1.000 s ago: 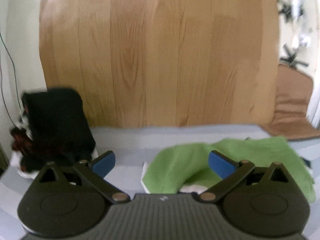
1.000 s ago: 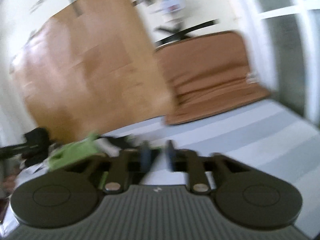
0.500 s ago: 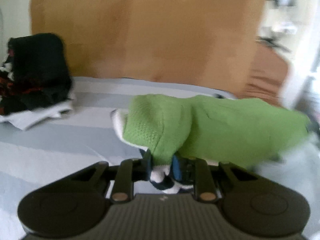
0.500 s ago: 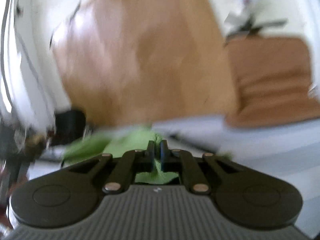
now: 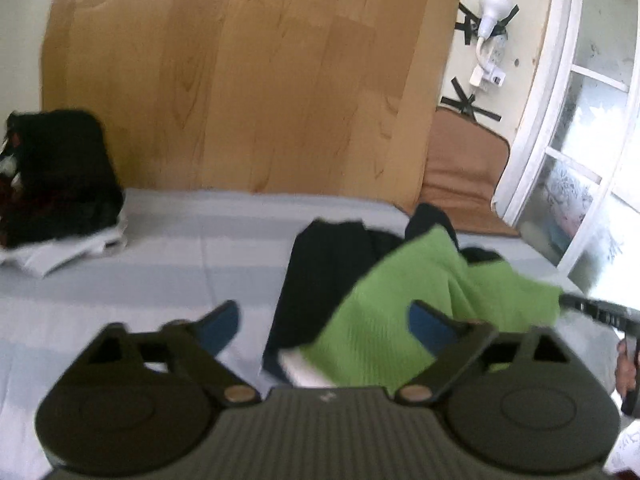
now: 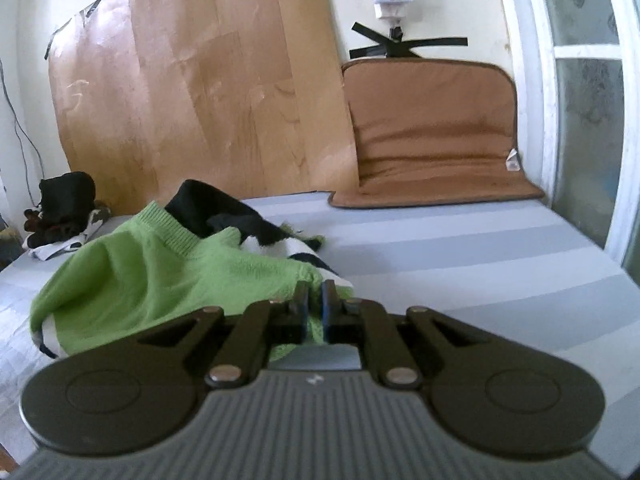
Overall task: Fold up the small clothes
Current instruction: 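Lift the sweater high with both grippers and shake it open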
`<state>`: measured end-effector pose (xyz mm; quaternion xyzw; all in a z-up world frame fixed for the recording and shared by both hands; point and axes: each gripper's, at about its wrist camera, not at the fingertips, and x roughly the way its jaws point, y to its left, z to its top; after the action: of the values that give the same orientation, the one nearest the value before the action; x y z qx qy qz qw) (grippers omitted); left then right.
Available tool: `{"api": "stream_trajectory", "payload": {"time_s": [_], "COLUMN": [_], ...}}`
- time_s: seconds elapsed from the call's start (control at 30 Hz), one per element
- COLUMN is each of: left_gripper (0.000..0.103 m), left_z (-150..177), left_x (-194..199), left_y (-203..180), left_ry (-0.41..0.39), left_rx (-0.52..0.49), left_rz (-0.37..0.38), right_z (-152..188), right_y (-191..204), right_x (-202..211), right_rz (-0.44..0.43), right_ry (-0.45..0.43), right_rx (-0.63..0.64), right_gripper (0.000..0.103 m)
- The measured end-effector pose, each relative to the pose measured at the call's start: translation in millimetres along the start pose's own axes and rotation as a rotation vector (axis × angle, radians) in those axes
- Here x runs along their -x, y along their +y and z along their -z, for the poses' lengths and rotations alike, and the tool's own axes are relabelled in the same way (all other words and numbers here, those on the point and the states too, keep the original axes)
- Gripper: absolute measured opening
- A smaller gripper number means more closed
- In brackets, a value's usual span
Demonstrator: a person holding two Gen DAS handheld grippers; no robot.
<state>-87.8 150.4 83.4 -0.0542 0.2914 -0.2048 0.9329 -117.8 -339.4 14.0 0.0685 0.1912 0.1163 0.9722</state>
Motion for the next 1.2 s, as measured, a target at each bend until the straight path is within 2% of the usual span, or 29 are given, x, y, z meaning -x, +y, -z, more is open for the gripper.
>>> {"api": "stream_trajectory", "payload": {"time_s": [0.07, 0.1, 0.13, 0.2, 0.33, 0.4, 0.47, 0.5, 0.57, 0.6, 0.63, 0.67, 0.7, 0.73, 0.83, 0.97, 1.07, 1.2], "left_gripper": [0.103, 0.103, 0.103, 0.103, 0.102, 0.093, 0.062, 0.055, 0.031, 0.027, 0.022, 0.017, 0.011, 0.006, 0.006, 0.006, 0.006, 0.005], "left_z": [-10, -15, -18, -20, -17, -14, -11, -9, -7, -7, -6, -6, -7, -8, -11, -20, -34, -62], "left_x": [-20, -35, -46, -71, -103, -108, -107, -104, -95, -86, -77, -65, -54, -40, -4, 33, 68, 129], "left_y": [-2, 0, -1, -11, -21, -26, -31, -34, -39, -41, -42, -42, -44, -44, -53, -77, -88, -101], "left_ry": [0.014, 0.032, 0.046, 0.08, 0.151, 0.171, 0.188, 0.195, 0.185, 0.17, 0.153, 0.126, 0.101, 0.072, -0.017, -0.137, -0.264, -0.473], "left_rx": [-0.018, -0.025, -0.026, -0.014, -0.006, -0.018, -0.037, -0.047, -0.069, -0.076, -0.079, -0.081, -0.079, -0.081, -0.1, -0.138, -0.135, -0.118], "left_rz": [0.033, 0.046, 0.057, 0.086, 0.152, 0.172, 0.194, 0.194, 0.179, 0.167, 0.16, 0.159, 0.157, 0.163, 0.161, 0.129, 0.108, 0.054], "right_z": [-3, -3, -3, -6, -16, -18, -16, -13, -5, -2, 4, 10, 13, 15, 7, -18, -46, -104], "right_y": [-4, -6, -12, -17, -22, -16, -5, 1, 12, 16, 21, 26, 29, 31, 39, 65, 86, 112], "right_x": [-4, -5, -2, 4, 2, -5, -15, -22, -39, -46, -51, -52, -48, -39, -7, 39, 76, 123], "right_rz": [-0.009, -0.017, -0.031, -0.04, -0.081, -0.117, -0.158, -0.178, -0.19, -0.185, -0.169, -0.152, -0.143, -0.135, -0.076, 0.03, 0.081, 0.085], "right_ry": [0.014, 0.017, 0.022, -0.005, -0.03, -0.019, 0.0, 0.016, 0.068, 0.101, 0.13, 0.146, 0.145, 0.114, -0.016, -0.248, -0.435, -0.661], "right_rx": [-0.022, -0.04, -0.053, -0.088, -0.077, -0.037, 0.023, 0.056, 0.125, 0.156, 0.204, 0.261, 0.291, 0.302, 0.337, 0.415, 0.479, 0.511], "right_gripper": [0.014, 0.02, 0.036, 0.055, 0.062, 0.065, 0.066, 0.066, 0.065, 0.055, 0.024, 0.013, 0.011, 0.011, 0.01, 0.01, 0.01, 0.009]}}
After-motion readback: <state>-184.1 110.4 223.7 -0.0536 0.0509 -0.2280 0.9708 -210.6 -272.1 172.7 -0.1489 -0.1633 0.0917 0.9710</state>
